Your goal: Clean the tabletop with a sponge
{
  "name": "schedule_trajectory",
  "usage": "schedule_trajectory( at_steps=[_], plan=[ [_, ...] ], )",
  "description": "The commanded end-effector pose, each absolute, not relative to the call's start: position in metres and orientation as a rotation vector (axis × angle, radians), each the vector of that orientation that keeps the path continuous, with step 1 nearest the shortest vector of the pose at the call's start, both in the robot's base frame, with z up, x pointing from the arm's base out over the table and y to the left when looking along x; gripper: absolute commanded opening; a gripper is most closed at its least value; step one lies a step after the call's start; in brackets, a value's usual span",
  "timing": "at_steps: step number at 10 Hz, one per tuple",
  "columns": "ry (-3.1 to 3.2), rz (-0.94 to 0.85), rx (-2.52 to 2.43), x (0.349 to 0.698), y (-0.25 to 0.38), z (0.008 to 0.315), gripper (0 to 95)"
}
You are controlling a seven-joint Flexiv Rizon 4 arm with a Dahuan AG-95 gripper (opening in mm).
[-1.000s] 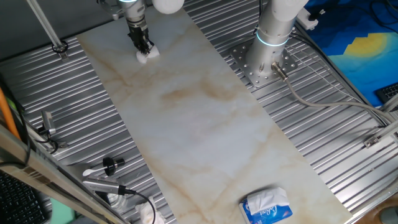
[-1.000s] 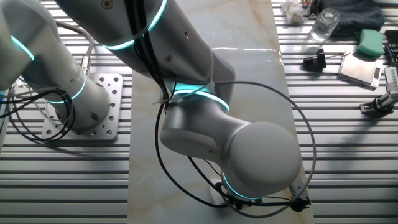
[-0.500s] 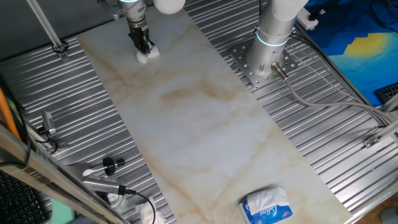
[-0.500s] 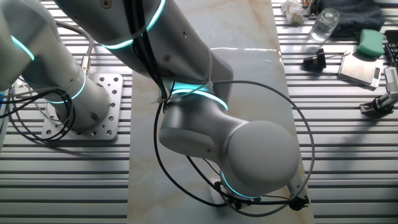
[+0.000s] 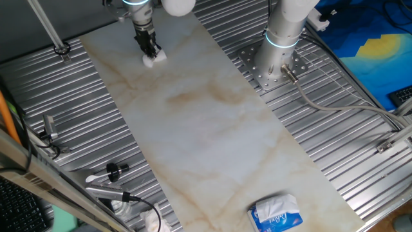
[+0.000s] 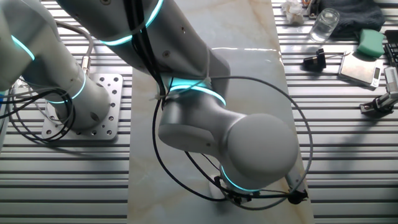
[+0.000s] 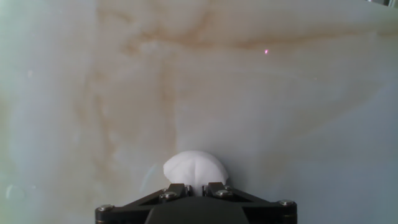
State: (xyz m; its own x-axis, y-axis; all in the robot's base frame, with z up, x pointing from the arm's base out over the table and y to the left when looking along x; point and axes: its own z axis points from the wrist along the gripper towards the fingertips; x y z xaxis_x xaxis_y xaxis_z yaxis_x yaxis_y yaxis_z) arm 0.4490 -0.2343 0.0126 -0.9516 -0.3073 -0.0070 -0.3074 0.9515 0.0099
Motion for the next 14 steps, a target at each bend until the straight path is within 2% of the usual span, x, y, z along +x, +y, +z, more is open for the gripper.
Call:
schedule_trajectory(
  at_steps=[1, 14],
  plan=[
    [3.099, 0.016, -0.482, 0.449, -0.23, 0.011, 0.0],
    [3.117, 0.015, -0.389, 0.464, -0.147, 0.026, 0.0]
  ],
)
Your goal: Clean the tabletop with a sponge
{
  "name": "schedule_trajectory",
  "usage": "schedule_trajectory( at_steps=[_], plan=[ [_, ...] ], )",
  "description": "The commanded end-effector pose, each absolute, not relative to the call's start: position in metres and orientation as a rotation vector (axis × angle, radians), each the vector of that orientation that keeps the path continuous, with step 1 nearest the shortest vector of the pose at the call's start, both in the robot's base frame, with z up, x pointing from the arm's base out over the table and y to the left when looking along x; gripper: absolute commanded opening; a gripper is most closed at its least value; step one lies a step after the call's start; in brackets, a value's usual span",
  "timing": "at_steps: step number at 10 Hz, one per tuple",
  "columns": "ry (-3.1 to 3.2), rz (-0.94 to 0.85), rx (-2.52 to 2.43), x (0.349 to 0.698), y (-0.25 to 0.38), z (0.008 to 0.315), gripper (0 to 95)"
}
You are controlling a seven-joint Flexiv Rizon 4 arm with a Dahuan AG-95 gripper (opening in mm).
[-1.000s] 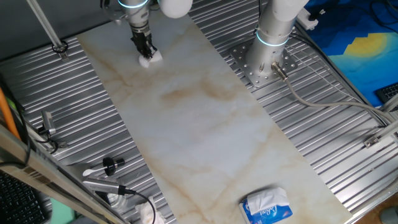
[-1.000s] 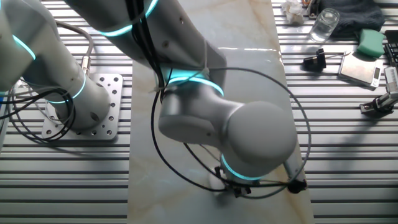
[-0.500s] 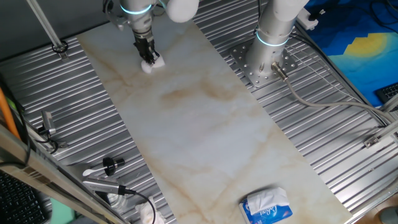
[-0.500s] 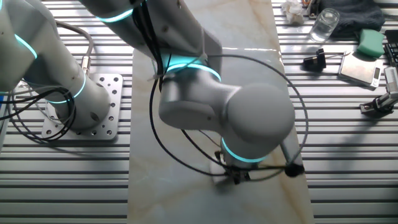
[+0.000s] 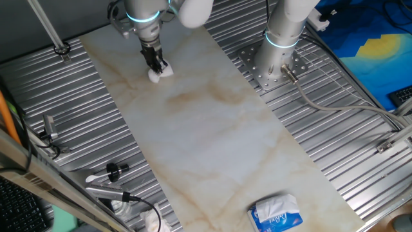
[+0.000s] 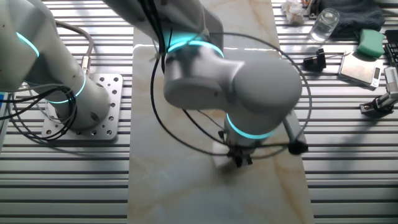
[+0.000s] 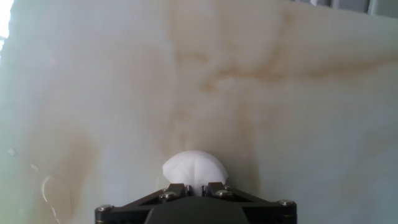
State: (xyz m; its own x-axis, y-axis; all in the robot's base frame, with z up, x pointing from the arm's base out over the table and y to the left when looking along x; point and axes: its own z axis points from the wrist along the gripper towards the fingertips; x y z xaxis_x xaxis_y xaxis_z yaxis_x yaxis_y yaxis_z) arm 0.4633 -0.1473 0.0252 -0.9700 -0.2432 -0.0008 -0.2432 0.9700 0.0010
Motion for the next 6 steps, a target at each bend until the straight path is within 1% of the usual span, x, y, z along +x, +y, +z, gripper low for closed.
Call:
schedule_trajectory(
  at_steps=[1, 6],
  plan=[
    [3.117, 0.013, -0.389, 0.4642, -0.1465, 0.0261, 0.0],
    [3.116, 0.002, -0.401, 0.4642, -0.1465, 0.0254, 0.0]
  ],
)
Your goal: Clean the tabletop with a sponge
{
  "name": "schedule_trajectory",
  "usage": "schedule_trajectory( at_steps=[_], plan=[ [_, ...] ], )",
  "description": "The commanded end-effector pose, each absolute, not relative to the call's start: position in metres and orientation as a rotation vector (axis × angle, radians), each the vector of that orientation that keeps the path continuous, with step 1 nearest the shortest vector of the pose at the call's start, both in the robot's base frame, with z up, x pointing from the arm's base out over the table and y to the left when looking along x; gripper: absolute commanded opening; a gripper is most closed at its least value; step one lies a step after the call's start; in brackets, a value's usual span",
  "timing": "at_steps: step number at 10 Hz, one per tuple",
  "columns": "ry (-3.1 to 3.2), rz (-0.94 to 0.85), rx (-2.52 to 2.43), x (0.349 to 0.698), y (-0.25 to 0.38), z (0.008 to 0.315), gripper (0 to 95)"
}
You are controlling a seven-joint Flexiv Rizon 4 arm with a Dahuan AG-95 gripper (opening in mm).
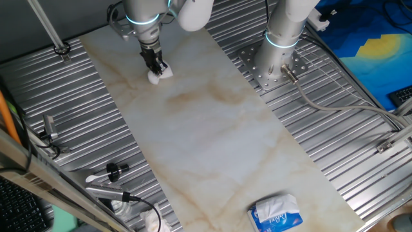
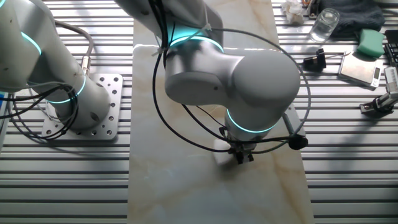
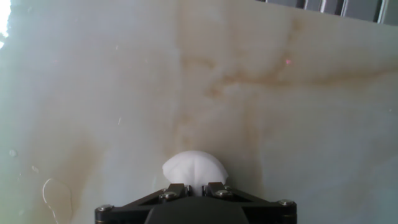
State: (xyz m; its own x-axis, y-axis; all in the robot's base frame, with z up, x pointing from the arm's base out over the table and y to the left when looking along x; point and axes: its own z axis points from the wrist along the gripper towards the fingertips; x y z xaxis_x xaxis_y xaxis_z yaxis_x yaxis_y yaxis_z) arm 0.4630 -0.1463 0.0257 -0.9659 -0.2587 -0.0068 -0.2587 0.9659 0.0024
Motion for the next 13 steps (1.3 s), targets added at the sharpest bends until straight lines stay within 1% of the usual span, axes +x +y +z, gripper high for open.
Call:
schedule_trajectory(
  at_steps=[1, 4, 7, 13],
  plan=[
    [3.119, 0.002, -0.392, 0.4642, -0.1465, 0.0254, 0.0],
    [3.158, 0.032, -0.366, 0.4642, -0.1465, 0.0254, 0.0],
    [3.144, 0.112, -0.458, 0.4642, -0.1465, 0.0254, 0.0],
    [3.148, 0.11, -0.511, 0.4642, -0.1465, 0.0254, 0.0]
  ],
)
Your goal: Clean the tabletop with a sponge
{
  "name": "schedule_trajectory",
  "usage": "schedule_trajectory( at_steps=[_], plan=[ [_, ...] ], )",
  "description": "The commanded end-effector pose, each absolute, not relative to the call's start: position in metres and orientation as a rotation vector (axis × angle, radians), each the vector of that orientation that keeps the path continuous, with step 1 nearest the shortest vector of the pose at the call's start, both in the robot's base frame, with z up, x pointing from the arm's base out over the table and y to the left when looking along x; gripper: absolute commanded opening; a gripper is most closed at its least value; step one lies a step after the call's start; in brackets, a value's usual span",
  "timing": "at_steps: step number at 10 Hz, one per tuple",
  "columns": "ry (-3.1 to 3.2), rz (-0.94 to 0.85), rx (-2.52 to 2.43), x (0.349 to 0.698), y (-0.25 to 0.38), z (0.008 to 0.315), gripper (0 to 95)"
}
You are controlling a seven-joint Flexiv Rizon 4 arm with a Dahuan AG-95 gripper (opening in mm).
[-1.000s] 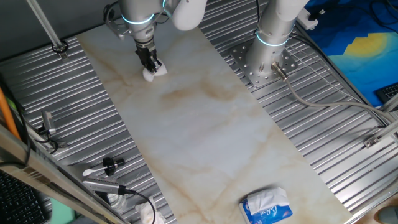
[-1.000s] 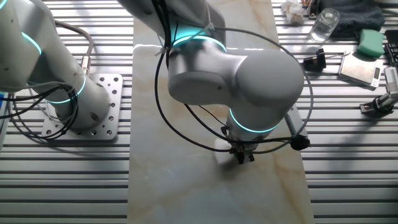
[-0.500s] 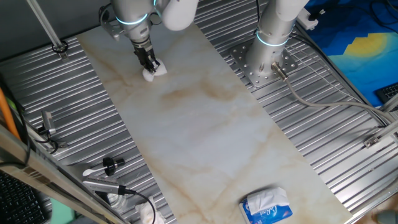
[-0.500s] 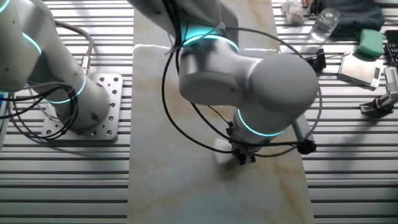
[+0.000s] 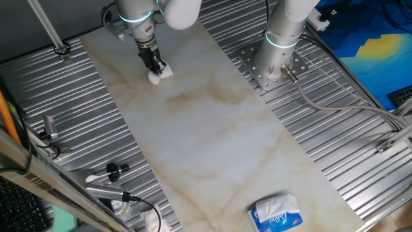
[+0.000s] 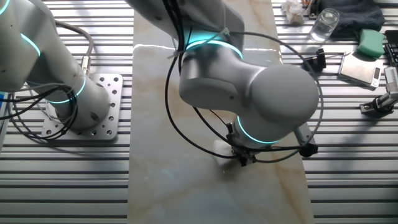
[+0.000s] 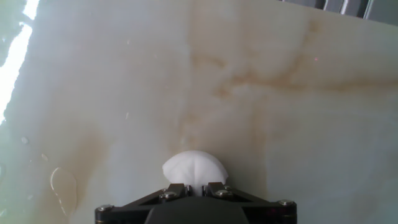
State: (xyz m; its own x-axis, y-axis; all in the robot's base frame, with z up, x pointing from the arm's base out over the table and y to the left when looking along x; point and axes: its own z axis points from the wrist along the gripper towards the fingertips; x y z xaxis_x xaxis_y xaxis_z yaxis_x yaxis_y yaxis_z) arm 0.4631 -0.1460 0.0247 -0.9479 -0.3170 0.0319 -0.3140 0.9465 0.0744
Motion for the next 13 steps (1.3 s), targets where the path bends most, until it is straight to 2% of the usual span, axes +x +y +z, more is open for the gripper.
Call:
schedule_trajectory(
  at_steps=[1, 5, 13],
  plan=[
    [-3.048, -0.106, 0.496, 0.464, -0.147, 0.025, 0.0],
    [-3.054, -0.114, 0.471, 0.456, -0.137, 0.02, 0.0],
    [-3.073, -0.098, 0.362, 0.436, -0.081, 0.015, 0.0]
  ],
)
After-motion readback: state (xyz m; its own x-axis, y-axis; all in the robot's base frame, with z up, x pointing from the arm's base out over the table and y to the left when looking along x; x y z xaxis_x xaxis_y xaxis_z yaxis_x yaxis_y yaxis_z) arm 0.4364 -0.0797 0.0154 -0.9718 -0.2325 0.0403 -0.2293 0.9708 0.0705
